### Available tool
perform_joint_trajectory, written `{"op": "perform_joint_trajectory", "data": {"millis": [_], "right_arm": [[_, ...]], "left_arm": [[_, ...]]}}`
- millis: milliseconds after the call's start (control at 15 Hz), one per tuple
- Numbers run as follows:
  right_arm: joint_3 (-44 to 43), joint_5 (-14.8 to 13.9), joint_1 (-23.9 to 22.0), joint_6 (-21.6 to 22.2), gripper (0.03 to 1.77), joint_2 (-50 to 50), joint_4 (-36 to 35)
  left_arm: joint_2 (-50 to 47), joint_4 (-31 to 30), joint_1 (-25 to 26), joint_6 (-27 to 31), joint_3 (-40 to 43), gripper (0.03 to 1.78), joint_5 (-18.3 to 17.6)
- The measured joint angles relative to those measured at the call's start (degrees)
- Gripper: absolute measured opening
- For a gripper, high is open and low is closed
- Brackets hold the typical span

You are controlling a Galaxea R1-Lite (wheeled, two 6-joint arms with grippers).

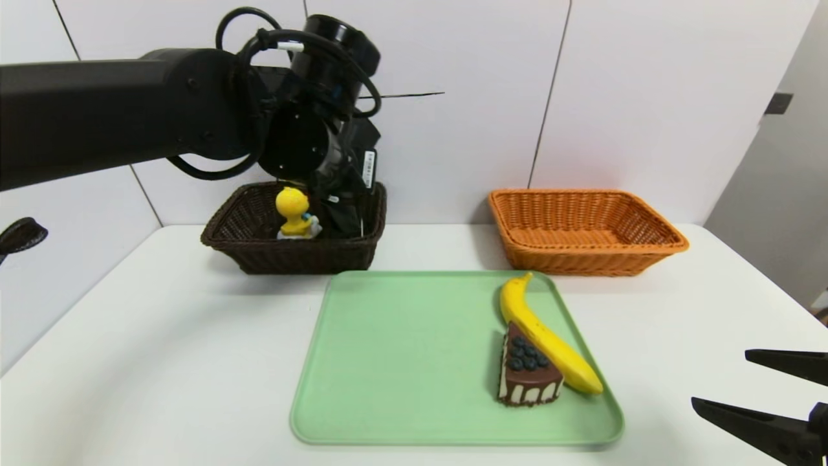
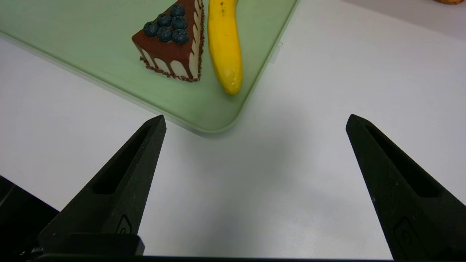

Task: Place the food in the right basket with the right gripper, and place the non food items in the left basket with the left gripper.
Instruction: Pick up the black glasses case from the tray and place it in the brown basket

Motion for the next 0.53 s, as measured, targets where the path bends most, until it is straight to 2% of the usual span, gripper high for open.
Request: {"op": "perform_joint_trajectory", "data": {"millis": [133,333,533], "right_arm": [[0.09,0.0,-0.02,-0.01,1.71,-0.09,0.0],[0.09,0.0,-0.02,-0.01,1.71,-0.09,0.0],[0.13,-0.02,-0.07,-0.01,1.71,-0.04,0.02]], "left_arm": [[-0.06,-2.49,3.79,7.01,0.0,0.33,-2.01],[-0.09,-3.52,9.16,17.66,0.05,0.33,-10.67],[0.83,-4.68,12.32,27.86,0.16,0.33,-15.38]]}}
